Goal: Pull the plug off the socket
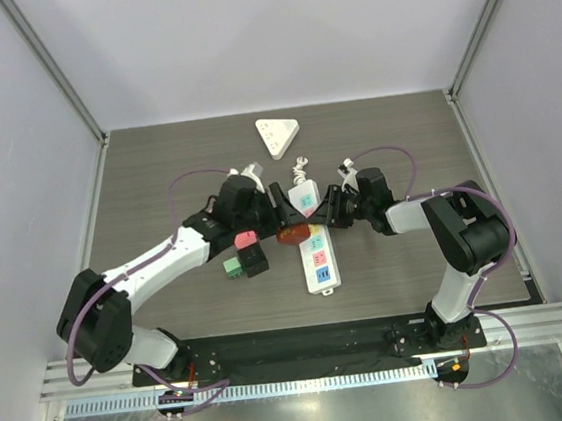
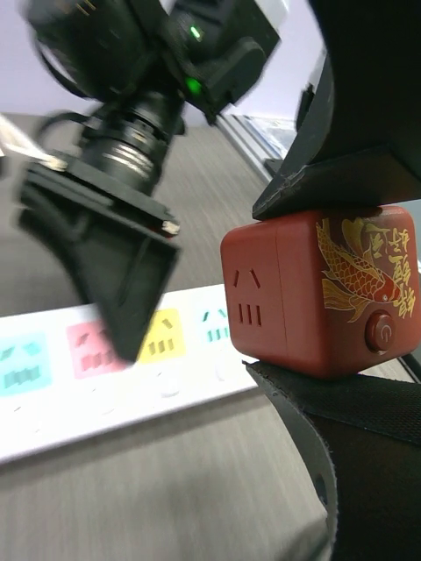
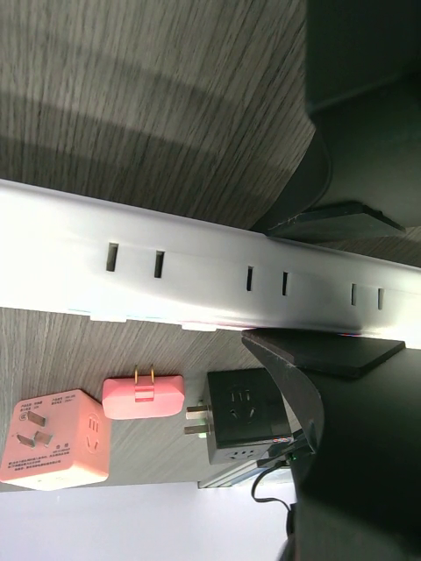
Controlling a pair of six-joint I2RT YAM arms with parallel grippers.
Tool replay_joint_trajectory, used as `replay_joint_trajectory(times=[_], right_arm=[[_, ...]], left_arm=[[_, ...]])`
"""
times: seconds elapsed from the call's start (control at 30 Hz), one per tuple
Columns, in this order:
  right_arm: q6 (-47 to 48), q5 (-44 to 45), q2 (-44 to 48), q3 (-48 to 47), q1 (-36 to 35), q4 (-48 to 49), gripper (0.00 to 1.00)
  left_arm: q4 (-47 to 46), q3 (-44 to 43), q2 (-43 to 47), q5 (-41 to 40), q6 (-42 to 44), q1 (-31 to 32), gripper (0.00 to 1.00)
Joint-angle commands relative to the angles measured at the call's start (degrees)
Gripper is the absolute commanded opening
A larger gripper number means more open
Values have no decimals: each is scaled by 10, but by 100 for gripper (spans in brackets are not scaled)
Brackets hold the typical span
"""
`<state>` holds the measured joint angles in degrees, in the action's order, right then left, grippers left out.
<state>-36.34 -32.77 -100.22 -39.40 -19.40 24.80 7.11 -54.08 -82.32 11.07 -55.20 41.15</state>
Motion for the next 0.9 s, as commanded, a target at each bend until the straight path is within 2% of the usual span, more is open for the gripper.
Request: replay_joint_trajectory(times=[0.0,0.03,0.17,0.43,0.5,0.7,0.87], right_arm=[[74,71,-8,15,0,-68,1],[75,71,-8,15,0,-68,1],[74,68,-8,15,1,-65,1],[72,63,-7,15,0,-63,1],[72,62,-6,16,0,-63,1],[70,60,-6,16,0,-62,1],[70,58,-7,15,0,-61,1]], left_arm=[[9,-21,55,18,21,-68,0],[11,-22,61,18,24,-68,0],[20,-21,96,15,23,-156,0],[-23,2,112,-6,-26,-298,0],[-67,25,106,-1,-42,-325,0],[-121,13,10,26,-47,-409,0],[-209,24,-48,39,-38,-409,0]])
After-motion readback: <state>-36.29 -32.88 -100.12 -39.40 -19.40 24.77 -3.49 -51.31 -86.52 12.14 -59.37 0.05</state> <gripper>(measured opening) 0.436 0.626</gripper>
